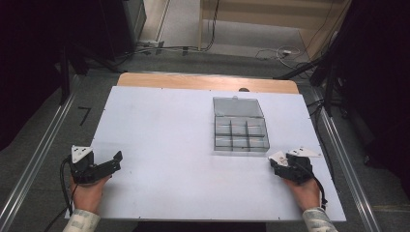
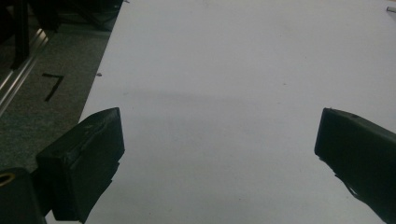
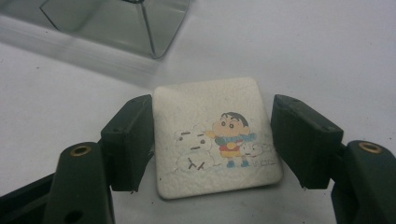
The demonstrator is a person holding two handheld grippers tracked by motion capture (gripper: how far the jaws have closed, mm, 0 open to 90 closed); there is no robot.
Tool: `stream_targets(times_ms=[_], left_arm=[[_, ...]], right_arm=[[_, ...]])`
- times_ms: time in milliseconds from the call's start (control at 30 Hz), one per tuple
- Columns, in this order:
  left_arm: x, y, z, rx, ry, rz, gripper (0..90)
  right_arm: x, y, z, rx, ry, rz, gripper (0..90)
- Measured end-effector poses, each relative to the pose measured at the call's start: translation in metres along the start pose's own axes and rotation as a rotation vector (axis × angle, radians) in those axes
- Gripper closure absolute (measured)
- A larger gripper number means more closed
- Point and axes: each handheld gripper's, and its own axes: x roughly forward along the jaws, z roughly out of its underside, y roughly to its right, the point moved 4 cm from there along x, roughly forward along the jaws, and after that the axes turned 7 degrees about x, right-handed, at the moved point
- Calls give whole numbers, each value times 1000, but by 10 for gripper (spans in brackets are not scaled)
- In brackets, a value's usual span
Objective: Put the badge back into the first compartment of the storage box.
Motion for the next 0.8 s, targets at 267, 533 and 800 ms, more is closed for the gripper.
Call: stream_targets(times_ms=[267,533,800], left_arm=[[-1,0,0,-5,3,3,16],[-2,-3,-1,-15,8,-1,17],[-1,-2,0,-11,2,1,17]], right_arm=[[-1,1,-1,14,-4,-13,310],[-8,5,-5,69,28,-47,310],[-20,-4,-16,86,75,-100,310]])
